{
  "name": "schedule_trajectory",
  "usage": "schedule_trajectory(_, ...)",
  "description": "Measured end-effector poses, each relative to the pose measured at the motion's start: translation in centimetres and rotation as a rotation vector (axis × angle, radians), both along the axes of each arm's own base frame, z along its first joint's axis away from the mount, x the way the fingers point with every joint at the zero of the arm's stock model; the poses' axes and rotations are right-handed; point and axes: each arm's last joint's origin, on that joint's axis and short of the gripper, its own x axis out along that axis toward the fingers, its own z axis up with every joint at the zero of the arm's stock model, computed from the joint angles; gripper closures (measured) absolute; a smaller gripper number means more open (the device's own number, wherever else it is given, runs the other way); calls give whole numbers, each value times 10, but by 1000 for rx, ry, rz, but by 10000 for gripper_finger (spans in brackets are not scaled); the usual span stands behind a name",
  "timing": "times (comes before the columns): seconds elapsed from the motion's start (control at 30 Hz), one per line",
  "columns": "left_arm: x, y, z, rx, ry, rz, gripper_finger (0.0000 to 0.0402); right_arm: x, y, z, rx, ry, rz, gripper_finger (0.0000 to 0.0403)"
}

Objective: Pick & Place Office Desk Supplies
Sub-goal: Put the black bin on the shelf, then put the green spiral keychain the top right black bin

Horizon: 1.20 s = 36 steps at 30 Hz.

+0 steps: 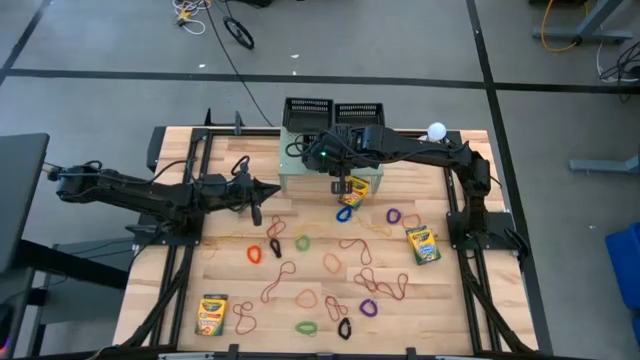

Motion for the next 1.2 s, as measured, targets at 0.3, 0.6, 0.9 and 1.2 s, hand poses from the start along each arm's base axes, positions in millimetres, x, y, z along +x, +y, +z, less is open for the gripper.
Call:
schedule_trajectory(0.3, 0, 0, 0, 4, 2, -1, 394, 0, 0, 0, 8, -10, -22, 259)
schedule_trajectory(0.6, 0, 0, 0, 4, 2, -1, 394, 2, 4, 2, -8, -39, -37, 238)
schedule_trajectory(0.9, 0, -2, -2, 13, 35, -36, 394, -21, 62, 16, 85, -28, -2, 278)
schedule_trajectory(1.2, 1, -7, -3, -6, 33, -150, 394, -69, 112, -47, 287, -185, -17, 390)
